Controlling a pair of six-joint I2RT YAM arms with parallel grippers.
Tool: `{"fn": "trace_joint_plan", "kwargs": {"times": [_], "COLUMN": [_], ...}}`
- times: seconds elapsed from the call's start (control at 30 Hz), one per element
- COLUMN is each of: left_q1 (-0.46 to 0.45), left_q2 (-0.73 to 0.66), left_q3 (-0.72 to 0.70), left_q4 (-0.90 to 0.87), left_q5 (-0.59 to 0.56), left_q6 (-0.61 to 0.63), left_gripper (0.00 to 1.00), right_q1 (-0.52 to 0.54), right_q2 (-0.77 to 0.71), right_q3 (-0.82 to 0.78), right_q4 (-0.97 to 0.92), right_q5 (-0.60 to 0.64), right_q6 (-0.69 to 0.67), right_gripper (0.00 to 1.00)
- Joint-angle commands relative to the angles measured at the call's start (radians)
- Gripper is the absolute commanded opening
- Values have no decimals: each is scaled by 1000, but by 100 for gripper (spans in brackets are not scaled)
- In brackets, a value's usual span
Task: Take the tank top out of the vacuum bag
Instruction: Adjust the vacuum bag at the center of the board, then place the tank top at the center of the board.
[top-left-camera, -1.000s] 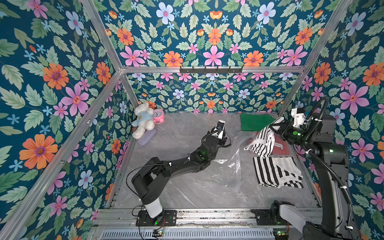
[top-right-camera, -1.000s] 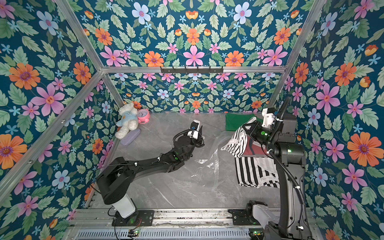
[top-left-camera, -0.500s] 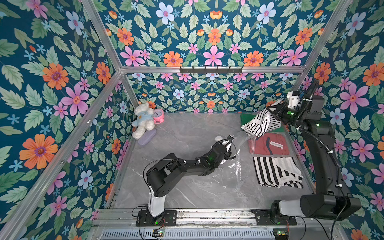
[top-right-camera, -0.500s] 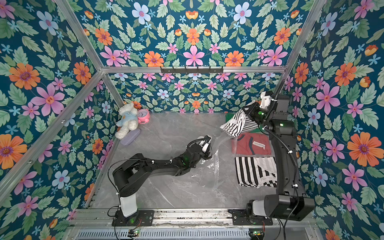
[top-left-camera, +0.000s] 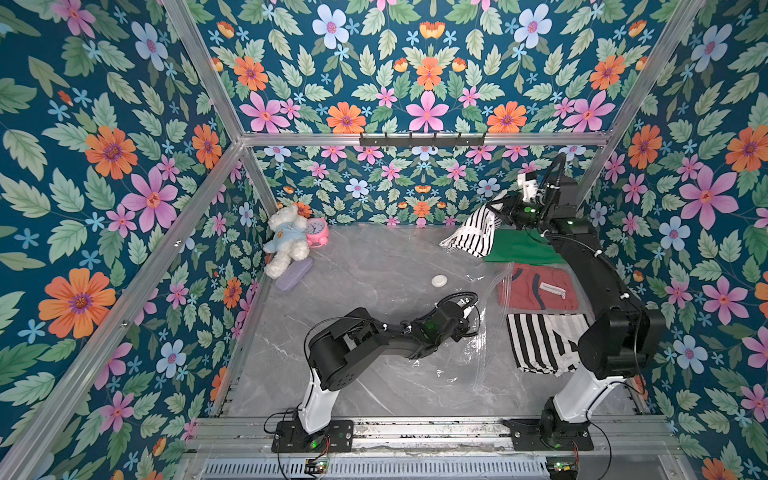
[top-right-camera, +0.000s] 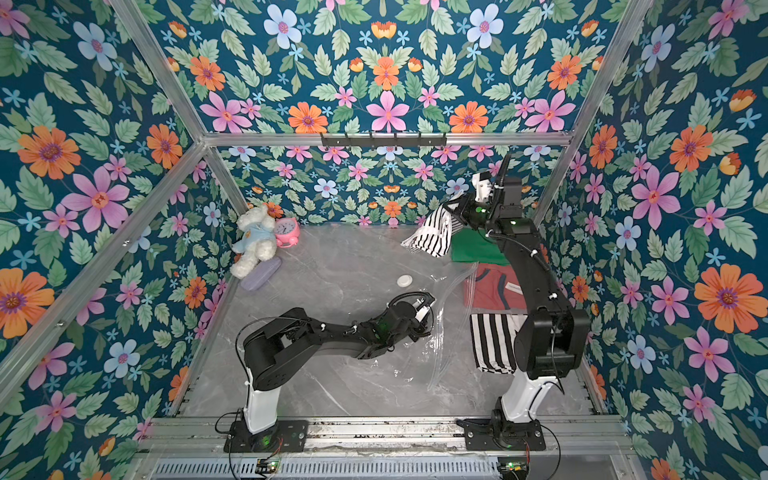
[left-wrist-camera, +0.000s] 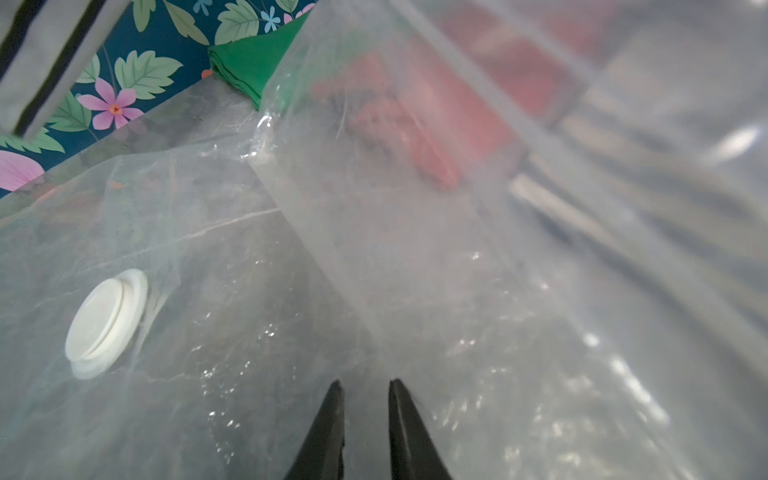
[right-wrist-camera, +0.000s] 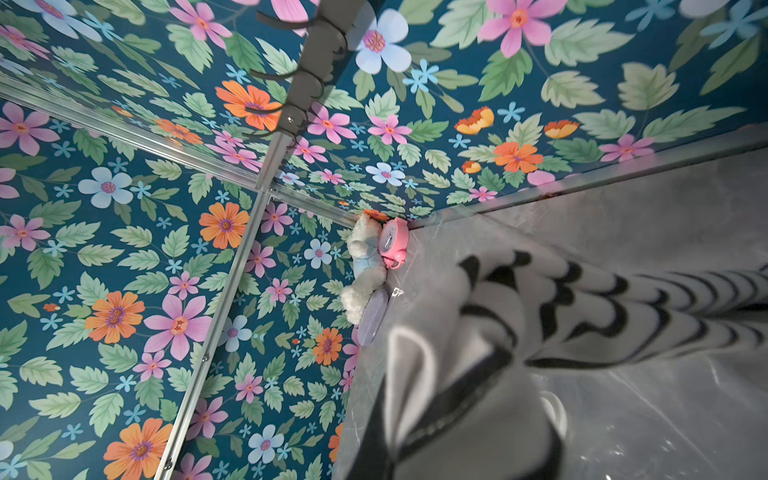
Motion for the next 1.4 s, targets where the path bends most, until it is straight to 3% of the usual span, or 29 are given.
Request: {"fn": "trace_joint_plan", "kwargs": {"times": [0.0, 0.33, 0.47, 0.57, 0.7, 0.87, 1.0, 1.23, 1.37], "left_q1": [-6, 18, 96, 167, 177, 190, 191, 193, 193], "left_q2": [-26, -367, -539, -588, -601, -557, -536, -502, -492], "left_q3": [11, -144, -321, -421, -506, -514, -529, -506, -494], "left_q4": [-20, 134, 293, 362, 470, 486, 514, 503, 499], "left_q5": [0, -159, -164, -224, -348, -375, -392, -403, -402], "left_q6": [23, 114, 33, -33, -13, -33, -51, -27, -24], "left_gripper": [24, 32, 34, 33, 33, 33, 33, 33, 33], "right_q1": [23, 119, 180, 230, 271, 254, 194, 91, 40], "right_q2": [36, 183, 273, 353, 529, 747, 801, 849, 899], "right_q3": [37, 158, 279, 382, 626, 934, 912, 900, 917], "right_q4": [110, 76, -14, -69, -185, -391, -426, -709, -766], "right_q5": [-68, -122, -110, -110, -151, -166, -228, -169, -99], "right_q6": [24, 32, 4, -17, -56, -142, -173, -419, -448], "right_gripper": [0, 0, 0, 0, 0, 0, 0, 0, 0]}}
